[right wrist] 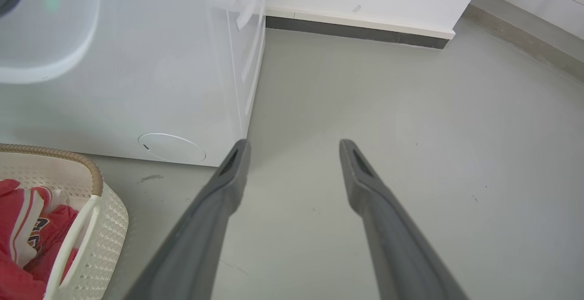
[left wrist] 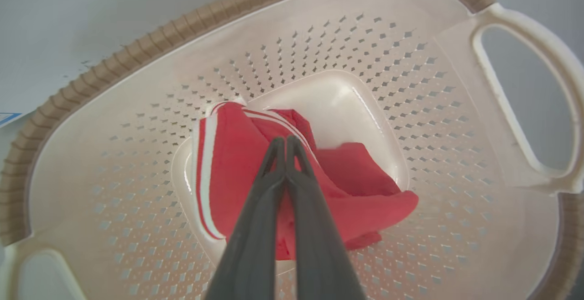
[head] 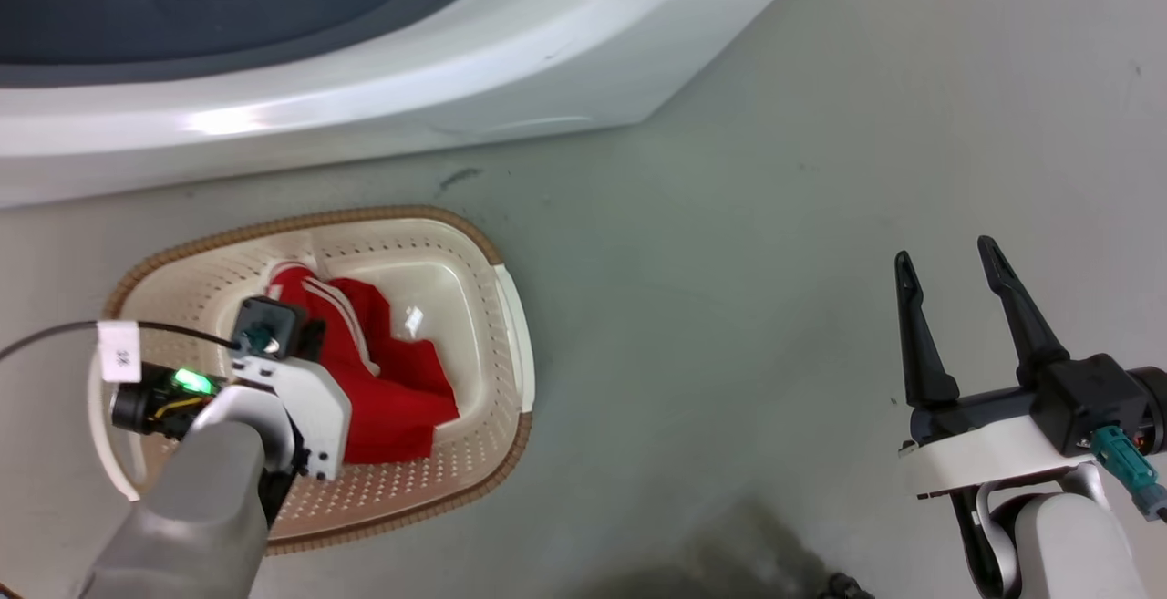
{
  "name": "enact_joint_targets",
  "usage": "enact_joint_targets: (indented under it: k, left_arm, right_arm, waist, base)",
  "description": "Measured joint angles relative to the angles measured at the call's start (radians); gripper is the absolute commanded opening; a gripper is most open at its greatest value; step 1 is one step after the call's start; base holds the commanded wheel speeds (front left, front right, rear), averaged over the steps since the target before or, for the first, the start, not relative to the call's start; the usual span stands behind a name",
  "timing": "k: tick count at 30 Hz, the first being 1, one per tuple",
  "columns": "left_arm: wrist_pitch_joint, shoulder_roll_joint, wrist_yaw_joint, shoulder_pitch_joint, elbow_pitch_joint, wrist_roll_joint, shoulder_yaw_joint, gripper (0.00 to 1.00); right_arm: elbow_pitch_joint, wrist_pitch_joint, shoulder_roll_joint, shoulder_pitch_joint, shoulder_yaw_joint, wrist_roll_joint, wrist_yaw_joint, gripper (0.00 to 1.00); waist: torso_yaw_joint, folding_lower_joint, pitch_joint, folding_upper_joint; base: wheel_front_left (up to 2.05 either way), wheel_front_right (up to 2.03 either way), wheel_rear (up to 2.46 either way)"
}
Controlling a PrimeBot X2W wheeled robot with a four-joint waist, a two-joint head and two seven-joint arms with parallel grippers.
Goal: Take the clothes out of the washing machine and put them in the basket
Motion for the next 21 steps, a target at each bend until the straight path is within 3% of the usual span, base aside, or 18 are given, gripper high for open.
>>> enact_joint_targets:
  k: [11,13,21]
  left_arm:
    - [-0.006,-0.024,-0.01,-0.071,0.119,-0.025,-0.002,0.0]
    - [-0.007,-0.027,-0.005,-0.072,0.126,-0.024,-0.003,1.0]
    - [-0.026,-0.058,-0.016,-0.036,0.119,-0.049,0.006,1.0]
  right_arm:
    - [-0.012,0.0,0.0,-0.003,0.004,-0.009,0.0,1.0]
    - [-0.009,0.0,0.0,-0.003,0.008,-0.01,0.0,1.0]
    - [0.024,0.0,0.0,-0.002,0.007,-0.009,0.0,1.0]
  waist:
    - [-0.018,-0.0001,0.073,0.0]
    - [-0.015,-0.0001,0.067,0.0]
    - [0.003,-0.0002,-0.02,0.0]
  base:
    - [0.0,0.0,0.0]
    - [0.0,0.0,0.0]
    - [0.0,0.0,0.0]
